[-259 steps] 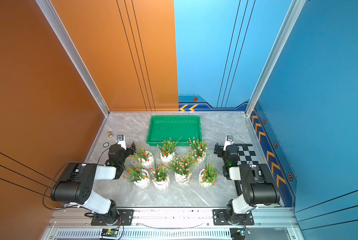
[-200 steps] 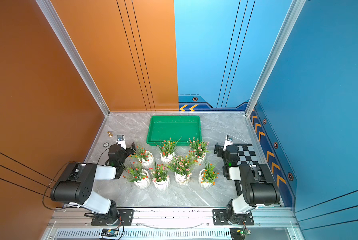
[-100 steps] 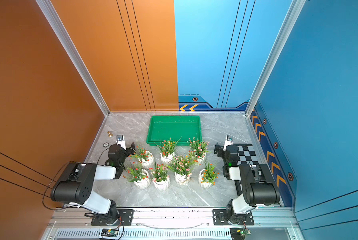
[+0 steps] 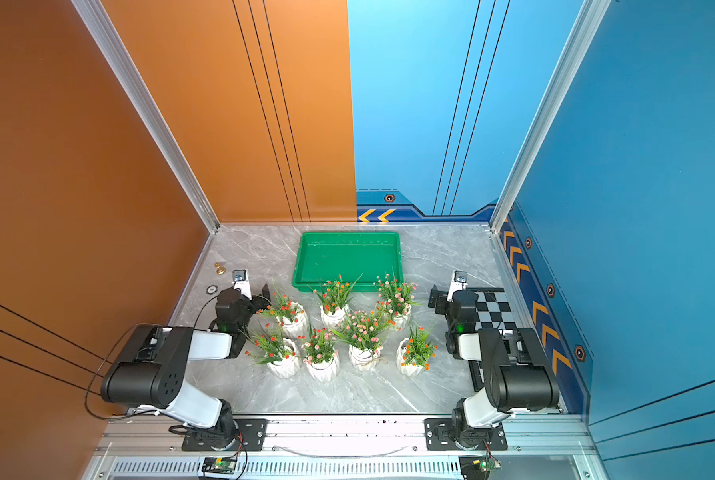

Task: Put the potted gypsophila into the storage box
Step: Pick up the baby's breath potted plant from the center of the board.

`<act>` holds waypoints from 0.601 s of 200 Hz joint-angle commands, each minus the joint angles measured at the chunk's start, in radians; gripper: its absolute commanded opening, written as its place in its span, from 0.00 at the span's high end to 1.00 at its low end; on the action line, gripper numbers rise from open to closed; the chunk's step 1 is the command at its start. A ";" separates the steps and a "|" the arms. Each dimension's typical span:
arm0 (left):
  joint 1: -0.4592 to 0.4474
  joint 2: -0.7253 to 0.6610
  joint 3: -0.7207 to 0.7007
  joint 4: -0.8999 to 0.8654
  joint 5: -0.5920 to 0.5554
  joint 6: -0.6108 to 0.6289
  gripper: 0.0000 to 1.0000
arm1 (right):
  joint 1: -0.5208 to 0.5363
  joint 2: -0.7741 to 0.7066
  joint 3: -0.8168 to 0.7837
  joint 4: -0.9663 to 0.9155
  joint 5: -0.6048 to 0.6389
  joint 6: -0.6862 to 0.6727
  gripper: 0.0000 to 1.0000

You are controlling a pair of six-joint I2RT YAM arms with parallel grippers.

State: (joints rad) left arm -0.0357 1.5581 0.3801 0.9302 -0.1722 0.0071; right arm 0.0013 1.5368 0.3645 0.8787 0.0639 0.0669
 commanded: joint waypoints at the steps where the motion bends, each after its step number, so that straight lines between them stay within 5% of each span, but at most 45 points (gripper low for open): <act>1: 0.012 -0.025 -0.010 -0.010 -0.004 -0.014 0.02 | -0.013 0.007 0.003 0.037 -0.037 0.010 0.00; 48: 0.012 -0.177 -0.002 -0.156 -0.046 -0.025 0.02 | -0.028 -0.034 0.023 -0.027 -0.085 0.013 0.00; 120: 0.019 -0.428 0.314 -0.883 -0.101 -0.096 0.02 | -0.090 -0.255 0.356 -0.744 -0.174 0.082 0.00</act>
State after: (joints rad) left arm -0.0269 1.1759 0.5964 0.3672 -0.2295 -0.0425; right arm -0.0849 1.3373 0.6044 0.4549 -0.0761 0.1051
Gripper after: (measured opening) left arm 0.983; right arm 0.999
